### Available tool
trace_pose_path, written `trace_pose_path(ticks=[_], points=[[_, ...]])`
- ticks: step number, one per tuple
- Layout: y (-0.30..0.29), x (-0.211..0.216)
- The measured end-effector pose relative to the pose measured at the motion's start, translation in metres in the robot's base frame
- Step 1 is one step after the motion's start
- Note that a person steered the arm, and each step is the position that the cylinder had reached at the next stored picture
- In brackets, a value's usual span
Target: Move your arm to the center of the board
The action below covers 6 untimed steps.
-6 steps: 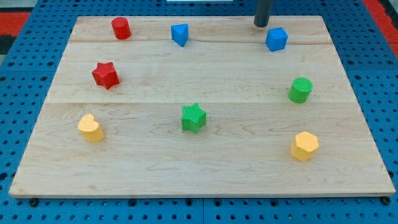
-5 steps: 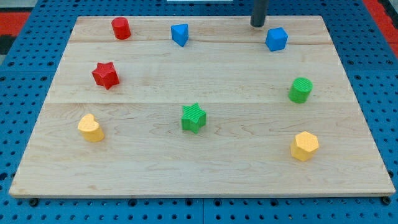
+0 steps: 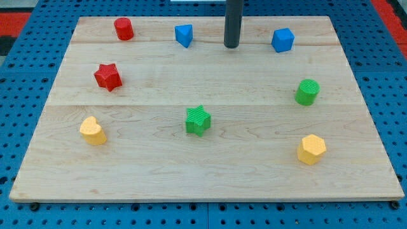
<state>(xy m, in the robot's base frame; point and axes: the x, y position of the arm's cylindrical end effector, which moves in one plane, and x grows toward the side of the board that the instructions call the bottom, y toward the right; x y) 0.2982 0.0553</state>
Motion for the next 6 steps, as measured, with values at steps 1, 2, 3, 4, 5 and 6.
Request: trace_pose_path(ticks=[1, 2, 3, 4, 5, 6], points=[[0.000, 0.003], [-0.001, 0.003], [-0.001, 0.003], [0.000, 0.003], [0.010, 0.003], [0.020, 0.020]])
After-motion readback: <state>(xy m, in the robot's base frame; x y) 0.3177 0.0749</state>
